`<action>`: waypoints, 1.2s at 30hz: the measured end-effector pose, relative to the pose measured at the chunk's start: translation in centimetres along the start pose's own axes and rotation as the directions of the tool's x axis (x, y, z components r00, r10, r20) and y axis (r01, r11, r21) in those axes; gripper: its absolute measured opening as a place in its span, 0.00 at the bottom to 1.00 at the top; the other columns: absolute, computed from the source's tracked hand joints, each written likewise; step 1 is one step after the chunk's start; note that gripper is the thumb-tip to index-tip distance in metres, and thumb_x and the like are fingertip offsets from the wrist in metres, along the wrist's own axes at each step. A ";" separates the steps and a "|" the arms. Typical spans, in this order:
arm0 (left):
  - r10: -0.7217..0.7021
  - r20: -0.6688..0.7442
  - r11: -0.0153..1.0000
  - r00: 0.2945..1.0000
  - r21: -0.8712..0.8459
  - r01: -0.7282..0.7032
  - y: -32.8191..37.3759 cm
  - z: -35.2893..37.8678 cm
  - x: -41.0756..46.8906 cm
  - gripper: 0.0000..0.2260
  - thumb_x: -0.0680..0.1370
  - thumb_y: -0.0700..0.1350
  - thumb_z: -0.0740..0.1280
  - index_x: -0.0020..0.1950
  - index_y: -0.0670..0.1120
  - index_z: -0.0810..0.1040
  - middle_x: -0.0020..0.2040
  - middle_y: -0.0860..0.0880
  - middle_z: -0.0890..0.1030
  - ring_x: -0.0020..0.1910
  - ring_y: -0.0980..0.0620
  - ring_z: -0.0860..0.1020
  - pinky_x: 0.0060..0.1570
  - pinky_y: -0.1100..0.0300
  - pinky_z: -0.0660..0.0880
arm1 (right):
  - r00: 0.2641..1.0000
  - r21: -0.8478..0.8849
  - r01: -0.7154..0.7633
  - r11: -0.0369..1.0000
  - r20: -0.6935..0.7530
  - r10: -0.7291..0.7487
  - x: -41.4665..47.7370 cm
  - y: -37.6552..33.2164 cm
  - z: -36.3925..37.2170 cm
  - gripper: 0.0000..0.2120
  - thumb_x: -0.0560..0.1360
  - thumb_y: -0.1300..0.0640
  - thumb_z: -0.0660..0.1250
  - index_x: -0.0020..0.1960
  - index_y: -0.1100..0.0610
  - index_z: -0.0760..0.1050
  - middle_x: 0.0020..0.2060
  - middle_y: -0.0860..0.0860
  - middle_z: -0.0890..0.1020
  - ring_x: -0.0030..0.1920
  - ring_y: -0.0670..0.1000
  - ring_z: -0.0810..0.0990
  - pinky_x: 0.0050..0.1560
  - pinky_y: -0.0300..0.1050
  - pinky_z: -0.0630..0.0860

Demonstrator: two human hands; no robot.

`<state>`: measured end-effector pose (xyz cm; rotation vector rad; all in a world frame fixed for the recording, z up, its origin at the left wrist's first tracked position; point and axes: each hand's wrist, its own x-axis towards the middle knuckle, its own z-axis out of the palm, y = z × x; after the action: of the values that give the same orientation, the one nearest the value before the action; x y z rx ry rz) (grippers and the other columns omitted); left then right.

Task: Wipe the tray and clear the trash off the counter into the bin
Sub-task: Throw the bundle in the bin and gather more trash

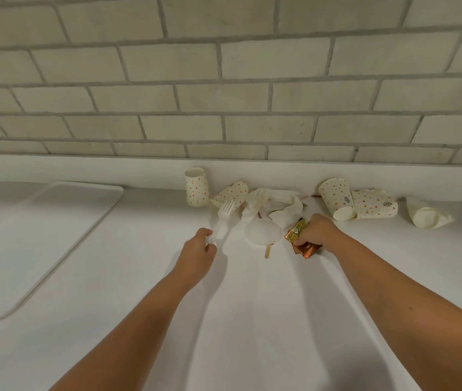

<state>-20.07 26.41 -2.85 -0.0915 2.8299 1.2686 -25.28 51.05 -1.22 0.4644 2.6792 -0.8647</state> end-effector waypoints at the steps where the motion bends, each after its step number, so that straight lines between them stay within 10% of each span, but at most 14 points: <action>1: -0.002 -0.004 1.000 1.000 0.002 0.002 -0.1 -0.2 -0.3 0.14 0.80 0.39 0.54 0.65 0.42 0.68 0.47 0.45 0.76 0.35 0.55 0.72 0.30 0.65 0.66 | 1.000 -0.026 -0.001 1.000 0.027 0.002 -0.2 -0.2 -0.1 0.24 0.68 0.61 0.75 0.60 0.67 0.72 0.56 0.61 0.80 0.53 0.58 0.80 0.49 0.47 0.76; 6: -0.024 -0.051 0.999 0.998 -0.029 0.022 -0.7 -1.4 -1.7 0.14 0.79 0.38 0.54 0.63 0.42 0.70 0.46 0.46 0.76 0.33 0.56 0.72 0.30 0.66 0.66 | 0.980 -0.048 0.146 0.988 0.144 -0.138 -1.4 -2.9 -0.5 0.17 0.68 0.60 0.75 0.54 0.63 0.76 0.49 0.57 0.80 0.48 0.54 0.78 0.43 0.44 0.76; 10: -0.035 -0.070 0.999 0.997 -0.033 0.033 -1.1 -2.3 -3.0 0.13 0.79 0.38 0.55 0.63 0.43 0.70 0.47 0.46 0.76 0.34 0.56 0.71 0.30 0.66 0.66 | 0.951 -0.041 0.284 0.958 0.135 -0.277 -1.2 -5.3 1.8 0.14 0.66 0.58 0.77 0.48 0.59 0.77 0.49 0.56 0.81 0.51 0.54 0.79 0.56 0.49 0.76; 18: -0.042 -0.128 0.997 0.991 -0.074 0.033 -3.3 -6.2 -6.4 0.09 0.79 0.40 0.56 0.56 0.46 0.72 0.39 0.49 0.75 0.32 0.54 0.71 0.30 0.66 0.67 | 0.950 -0.392 0.311 0.866 0.113 -0.290 -0.2 -6.9 3.4 0.33 0.59 0.47 0.80 0.61 0.52 0.74 0.62 0.56 0.70 0.63 0.58 0.69 0.66 0.54 0.68; 25: -0.095 -0.190 0.987 0.977 -0.145 0.068 -6.2 -10.2 -10.9 0.06 0.80 0.43 0.58 0.52 0.47 0.74 0.37 0.52 0.77 0.36 0.54 0.74 0.36 0.62 0.71 | 0.877 -0.462 0.463 0.757 0.115 -0.466 -4.2 -10.5 4.6 0.17 0.65 0.63 0.74 0.52 0.58 0.75 0.50 0.55 0.74 0.46 0.53 0.72 0.38 0.41 0.69; 36: -0.279 -0.371 0.936 0.885 -0.310 0.165 -11.2 -16.2 -21.4 0.05 0.77 0.40 0.60 0.49 0.41 0.73 0.34 0.50 0.76 0.34 0.51 0.75 0.33 0.60 0.70 | 0.561 -0.012 0.812 0.583 0.289 -0.776 -22.9 -19.5 13.3 0.16 0.74 0.59 0.67 0.60 0.57 0.68 0.49 0.51 0.75 0.48 0.52 0.74 0.35 0.39 0.69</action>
<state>1.88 7.68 0.80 -0.7615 2.8181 1.7438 -9.81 23.18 6.69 -0.9508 2.6108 -0.8254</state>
